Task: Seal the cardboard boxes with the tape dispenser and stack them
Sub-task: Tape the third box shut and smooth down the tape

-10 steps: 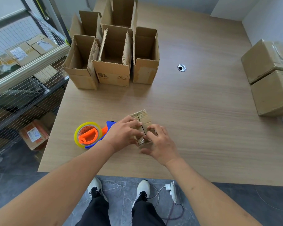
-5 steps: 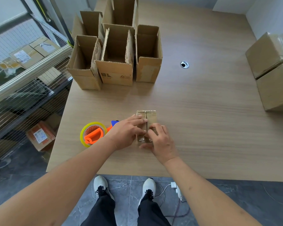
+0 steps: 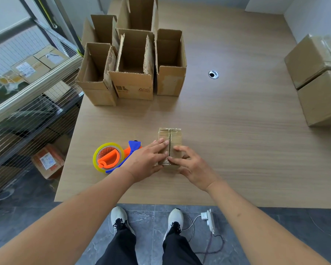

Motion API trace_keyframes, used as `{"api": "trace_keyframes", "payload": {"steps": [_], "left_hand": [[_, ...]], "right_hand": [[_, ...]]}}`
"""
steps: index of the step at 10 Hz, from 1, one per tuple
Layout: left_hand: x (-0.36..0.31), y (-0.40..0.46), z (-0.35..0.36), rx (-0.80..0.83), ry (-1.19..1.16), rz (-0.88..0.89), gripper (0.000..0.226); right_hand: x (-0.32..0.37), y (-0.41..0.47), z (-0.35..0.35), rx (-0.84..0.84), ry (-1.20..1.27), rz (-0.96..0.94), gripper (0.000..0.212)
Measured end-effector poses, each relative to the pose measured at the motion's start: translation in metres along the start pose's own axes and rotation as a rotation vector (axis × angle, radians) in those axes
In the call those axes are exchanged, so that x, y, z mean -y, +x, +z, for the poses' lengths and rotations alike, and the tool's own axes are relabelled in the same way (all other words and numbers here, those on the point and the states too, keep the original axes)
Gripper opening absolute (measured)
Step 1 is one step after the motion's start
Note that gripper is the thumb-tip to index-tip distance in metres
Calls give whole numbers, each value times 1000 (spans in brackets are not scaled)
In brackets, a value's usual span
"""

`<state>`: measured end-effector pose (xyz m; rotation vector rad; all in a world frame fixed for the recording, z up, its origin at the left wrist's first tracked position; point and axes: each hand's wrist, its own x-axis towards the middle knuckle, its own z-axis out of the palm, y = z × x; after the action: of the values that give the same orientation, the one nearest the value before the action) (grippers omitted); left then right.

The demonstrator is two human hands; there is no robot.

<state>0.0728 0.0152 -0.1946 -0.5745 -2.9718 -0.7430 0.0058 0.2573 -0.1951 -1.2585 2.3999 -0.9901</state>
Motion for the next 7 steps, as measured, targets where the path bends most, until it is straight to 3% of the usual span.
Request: {"api": "trace_keyframes", "payload": {"steps": [3,5,7], "left_hand": [[-7,1,-6,23,-175,-90,43],[7,7,-28,181,-56,-45,61],[5,20,-22,92,25,28,39]], "right_hand": [[-9,8,-2,-8,-29,25,44],[-1,33,-22,125,167,203,15],[2,41,-24,196,351,424,17]]}}
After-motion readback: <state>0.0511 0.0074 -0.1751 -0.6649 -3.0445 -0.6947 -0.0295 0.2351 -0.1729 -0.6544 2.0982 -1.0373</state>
